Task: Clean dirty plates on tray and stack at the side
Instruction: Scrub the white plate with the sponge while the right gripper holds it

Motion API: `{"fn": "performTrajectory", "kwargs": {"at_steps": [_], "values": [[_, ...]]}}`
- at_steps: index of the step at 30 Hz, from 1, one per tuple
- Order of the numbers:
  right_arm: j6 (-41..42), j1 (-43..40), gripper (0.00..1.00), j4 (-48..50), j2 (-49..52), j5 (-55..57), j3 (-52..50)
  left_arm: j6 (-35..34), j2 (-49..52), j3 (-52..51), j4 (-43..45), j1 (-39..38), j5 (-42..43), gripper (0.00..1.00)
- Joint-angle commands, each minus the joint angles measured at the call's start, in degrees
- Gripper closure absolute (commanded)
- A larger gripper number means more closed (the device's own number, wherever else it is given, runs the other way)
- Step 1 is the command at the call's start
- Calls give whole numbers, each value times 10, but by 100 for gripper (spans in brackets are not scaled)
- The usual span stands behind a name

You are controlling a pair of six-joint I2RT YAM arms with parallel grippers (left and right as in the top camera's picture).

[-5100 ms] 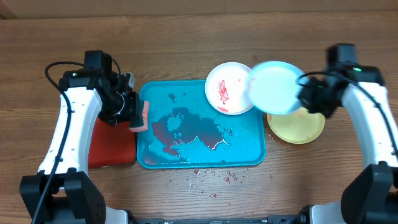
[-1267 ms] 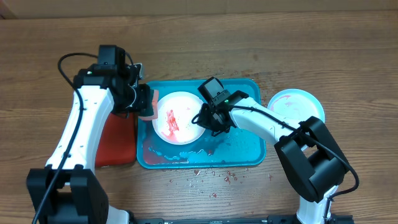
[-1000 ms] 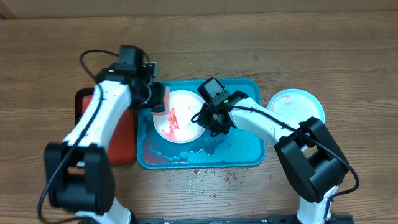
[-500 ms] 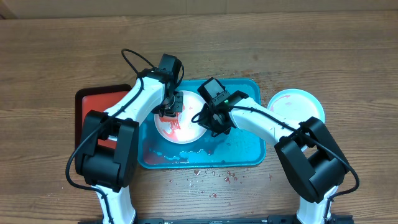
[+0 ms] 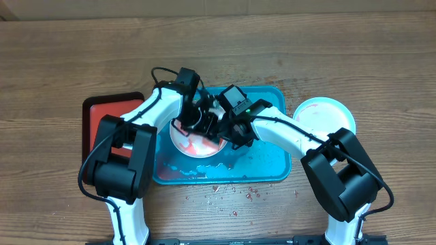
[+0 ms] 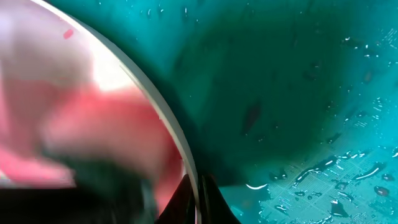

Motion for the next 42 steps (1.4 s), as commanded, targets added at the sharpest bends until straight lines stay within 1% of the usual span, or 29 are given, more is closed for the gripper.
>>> {"fn": "performTrajectory", "kwargs": {"at_steps": [1, 3, 5, 7, 10, 11, 13, 14, 16, 18, 20, 21, 23, 26, 28, 30, 32, 35, 39, 40, 42], "values": [[5, -1, 96, 3, 12, 26, -12, -120, 28, 0, 83, 25, -37, 96], [5, -1, 96, 3, 12, 26, -12, -164, 28, 1, 127, 32, -80, 96], [5, -1, 96, 2, 12, 26, -12, -207, 28, 1, 150, 33, -162, 96], [5, -1, 96, 2, 12, 26, -12, -231, 28, 1, 144, 30, -253, 96], [5, -1, 96, 2, 12, 26, -12, -266, 28, 1, 85, 20, -391, 96], [5, -1, 96, 2, 12, 26, -12, -288, 28, 1, 52, 16, -449, 96], [5, -1, 96, 2, 12, 26, -12, -328, 28, 1, -10, 9, -535, 96], [5, -1, 96, 3, 12, 26, -12, -347, 28, 1, -36, 7, -556, 96], [5, -1, 96, 4, 12, 26, -12, -359, 28, 1, -79, 3, -564, 96], [5, -1, 96, 5, 12, 26, -12, -357, 28, 1, -118, 1, -557, 96], [5, -1, 96, 5, 12, 26, -12, -328, 28, 1, -143, -1, -529, 96], [5, -1, 96, 5, 12, 26, -12, -297, 28, 1, -150, -1, -500, 96], [5, -1, 96, 6, 12, 26, -12, -216, 28, 1, -153, -2, -419, 96], [5, -1, 96, 6, 12, 26, -12, -33, 28, 1, -153, -2, -212, 96], [5, -1, 96, 6, 12, 26, -12, 64, 28, 1, -153, -2, -98, 96], [5, -1, 96, 6, 12, 26, -12, 136, 28, 1, -152, -2, -16, 96], [5, -1, 96, 6, 12, 26, -12, 179, 28, 1, -151, -2, 34, 96], [3, -1, 96, 6, 12, 26, -12, 198, 28, 1, -144, -2, 57, 96], [3, -1, 96, 6, 12, 26, -12, 187, 28, 1, -106, -1, 52, 96], [3, -1, 96, 6, 12, 26, -12, 165, 28, 1, -86, 0, 42, 96], [3, -1, 96, 6, 12, 26, -12, 88, 28, 1, -39, 3, -7, 96]]}}
